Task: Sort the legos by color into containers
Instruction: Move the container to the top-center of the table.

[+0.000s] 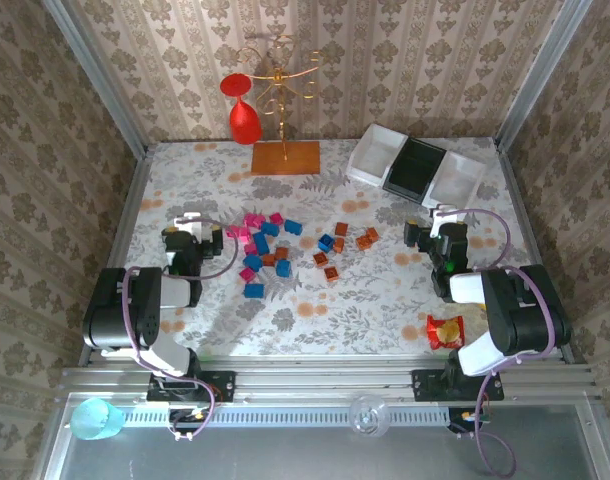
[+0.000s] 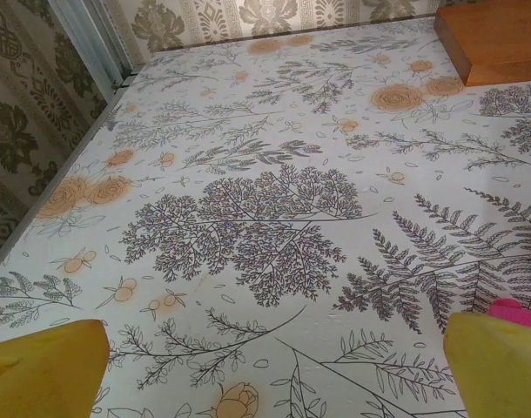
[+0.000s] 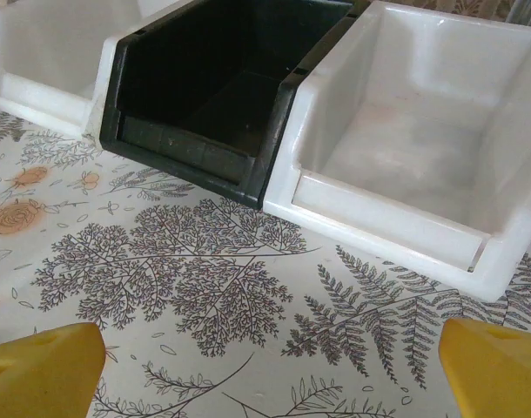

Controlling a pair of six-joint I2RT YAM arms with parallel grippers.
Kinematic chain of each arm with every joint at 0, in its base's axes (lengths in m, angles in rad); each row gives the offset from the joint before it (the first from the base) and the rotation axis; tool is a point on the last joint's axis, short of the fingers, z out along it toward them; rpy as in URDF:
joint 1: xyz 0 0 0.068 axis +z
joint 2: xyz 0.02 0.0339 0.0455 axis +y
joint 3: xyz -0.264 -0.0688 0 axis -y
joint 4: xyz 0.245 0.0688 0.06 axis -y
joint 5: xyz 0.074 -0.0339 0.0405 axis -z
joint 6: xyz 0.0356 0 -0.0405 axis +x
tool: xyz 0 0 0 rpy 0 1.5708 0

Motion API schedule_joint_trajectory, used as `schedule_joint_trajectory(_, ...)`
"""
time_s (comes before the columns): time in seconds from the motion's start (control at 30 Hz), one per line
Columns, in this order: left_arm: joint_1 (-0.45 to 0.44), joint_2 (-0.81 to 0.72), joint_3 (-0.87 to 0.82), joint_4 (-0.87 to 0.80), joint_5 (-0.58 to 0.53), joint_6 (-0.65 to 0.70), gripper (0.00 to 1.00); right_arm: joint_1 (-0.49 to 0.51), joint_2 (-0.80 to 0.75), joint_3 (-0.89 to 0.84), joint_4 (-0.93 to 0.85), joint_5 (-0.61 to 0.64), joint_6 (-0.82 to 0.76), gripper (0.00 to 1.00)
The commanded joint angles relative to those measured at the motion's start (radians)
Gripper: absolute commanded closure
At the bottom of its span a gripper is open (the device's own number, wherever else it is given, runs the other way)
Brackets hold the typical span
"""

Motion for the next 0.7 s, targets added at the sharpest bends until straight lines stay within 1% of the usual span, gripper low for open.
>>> schedule_joint_trajectory(0.0,-0.001,0.002,0.015,0.02,-0.007,0.024,0.0,-0.002,-0.005,0.013,0.006,-0.009,0.008,0.0)
schedule_joint_trajectory(0.67,0.006,0.002,0.02,0.009,0.008,0.022,0.0,-0.002,-0.005,0.012,0.008,-0.009,0.008,0.0)
